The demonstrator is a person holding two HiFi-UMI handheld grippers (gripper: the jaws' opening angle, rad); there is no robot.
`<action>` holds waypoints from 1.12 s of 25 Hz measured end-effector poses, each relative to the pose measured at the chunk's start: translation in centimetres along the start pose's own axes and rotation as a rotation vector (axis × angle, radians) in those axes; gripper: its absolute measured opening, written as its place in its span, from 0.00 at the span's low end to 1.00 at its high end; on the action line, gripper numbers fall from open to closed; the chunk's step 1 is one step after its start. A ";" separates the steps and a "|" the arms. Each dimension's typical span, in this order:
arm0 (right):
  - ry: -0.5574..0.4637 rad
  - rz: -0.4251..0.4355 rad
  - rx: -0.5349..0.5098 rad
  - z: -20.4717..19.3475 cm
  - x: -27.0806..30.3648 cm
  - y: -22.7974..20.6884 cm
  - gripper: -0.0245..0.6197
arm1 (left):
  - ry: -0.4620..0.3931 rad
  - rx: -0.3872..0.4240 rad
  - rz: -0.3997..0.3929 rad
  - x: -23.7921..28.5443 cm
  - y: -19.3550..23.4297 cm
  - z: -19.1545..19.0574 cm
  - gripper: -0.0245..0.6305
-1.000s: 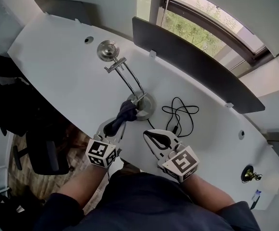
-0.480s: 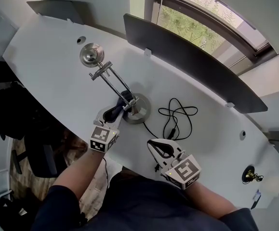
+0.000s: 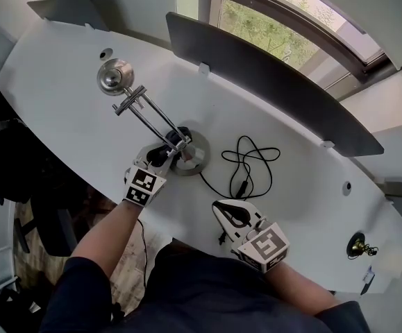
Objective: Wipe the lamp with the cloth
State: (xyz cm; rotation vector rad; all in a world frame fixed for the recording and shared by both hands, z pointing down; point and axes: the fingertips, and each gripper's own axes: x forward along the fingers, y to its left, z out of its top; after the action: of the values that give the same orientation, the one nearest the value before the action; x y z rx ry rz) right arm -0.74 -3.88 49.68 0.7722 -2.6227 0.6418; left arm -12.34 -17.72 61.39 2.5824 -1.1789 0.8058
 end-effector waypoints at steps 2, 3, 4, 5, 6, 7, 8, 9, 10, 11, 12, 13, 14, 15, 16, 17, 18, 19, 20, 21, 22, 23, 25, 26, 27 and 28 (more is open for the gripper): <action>0.001 -0.003 0.004 -0.1 -0.1 -0.2 0.05 | 0.015 0.007 -0.009 0.0 -0.4 -0.4 0.14; 0.000 -0.004 0.008 -0.1 -0.1 -0.2 0.05 | 0.021 0.005 -0.011 -0.1 -0.6 -0.6 0.14; 0.000 -0.006 0.011 -0.1 -0.1 -0.3 0.05 | 0.027 0.000 -0.011 -0.3 -0.9 -0.9 0.13; -0.001 -0.007 0.014 0.0 -0.2 -0.4 0.05 | 0.032 -0.009 -0.007 -0.4 -1.1 -1.1 0.14; -0.002 -0.007 0.014 0.0 -0.2 -0.4 0.05 | 0.035 -0.021 -0.003 -0.5 -1.3 -1.3 0.14; -0.004 -0.006 0.014 0.1 -0.2 -0.3 0.05 | 0.038 -0.035 0.003 -0.7 -1.5 -1.5 0.14; -0.007 -0.004 0.013 0.2 -0.2 -0.2 0.05 | 0.039 -0.049 0.008 -0.8 -1.7 -1.7 0.14; -0.009 -0.002 0.012 0.3 -0.2 -0.1 0.05 | 0.042 -0.059 0.014 -1.0 -1.9 -1.9 0.14; -0.010 0.000 0.011 0.4 -0.3 0.0 0.05 | 0.045 -0.068 0.019 -1.1 -2.2 -2.0 0.14; -0.010 0.002 0.010 0.4 -0.3 0.1 0.05 | 0.049 -0.074 0.024 -1.2 -2.4 -2.1 0.14; -0.010 0.003 0.009 0.4 -0.4 0.2 0.05 | 0.054 -0.080 0.027 -1.4 -2.7 -2.3 0.13; -0.010 0.004 0.009 0.4 -0.5 0.3 0.05 | 0.058 -0.088 0.030 -1.5 -3.0 -2.4 0.13; -0.011 0.003 0.009 0.3 -0.6 0.3 0.05 | 0.061 -0.098 0.031 -1.6 -3.3 -2.5 0.13; -0.011 0.002 0.010 0.3 -0.7 0.3 0.05 | 0.065 -0.110 0.030 -1.7 -3.7 -2.6 0.13; -0.012 0.000 0.011 0.3 -0.8 0.4 0.05 | 0.068 -0.123 0.029 -1.9 -4.2 -2.7 0.14; -0.014 -0.002 0.014 0.2 -1.0 0.4 0.05 | 0.070 -0.136 0.027 -2.0 -4.7 -2.8 0.14; -0.016 -0.004 0.017 0.2 -1.1 0.4 0.05 | 0.073 -0.146 0.023 -2.1 -5.3 -2.8 0.14; -0.017 -0.006 0.017 0.2 -1.2 0.4 0.05 | 0.076 -0.152 0.016 -2.1 -5.9 -2.9 0.14; -0.019 -0.008 0.017 0.2 -1.4 0.4 0.05 | 0.078 -0.156 0.007 -2.1 -6.6 -3.0 0.13; -0.021 -0.009 0.016 0.2 -1.5 0.4 0.05 | 0.079 -0.159 0.000 -2.1 -7.3 -3.0 0.13; -0.023 -0.011 0.016 0.2 -1.6 0.4 0.05 | 0.078 -0.162 -0.007 -2.1 -7.9 -2.9 0.14; -0.026 -0.012 0.017 0.2 -1.8 0.5 0.05 | 0.077 -0.166 -0.014 -2.0 -8.4 -2.8 0.14; -0.028 -0.016 0.020 0.0 -2.1 0.4 0.05 | 0.082 -0.174 -0.032 -1.7 -9.4 -2.7 0.14; -0.028 -0.020 0.022 -0.2 -2.3 0.4 0.05 | 0.089 -0.178 -0.042 -1.5 -9.9 -2.7 0.13; -0.027 -0.024 0.025 -0.3 -2.5 0.3 0.05 | 0.094 -0.180 -0.051 -1.3 -10.4 -2.6 0.13; -0.027 -0.028 0.028 -0.5 -2.8 0.2 0.05 | 0.096 -0.182 -0.056 -1.1 -10.7 -2.4 0.14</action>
State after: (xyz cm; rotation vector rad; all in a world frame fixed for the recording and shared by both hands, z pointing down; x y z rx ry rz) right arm 1.47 -2.33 48.85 0.8295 -2.6273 0.6667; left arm -5.85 -8.99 63.33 2.3913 -1.0931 0.7639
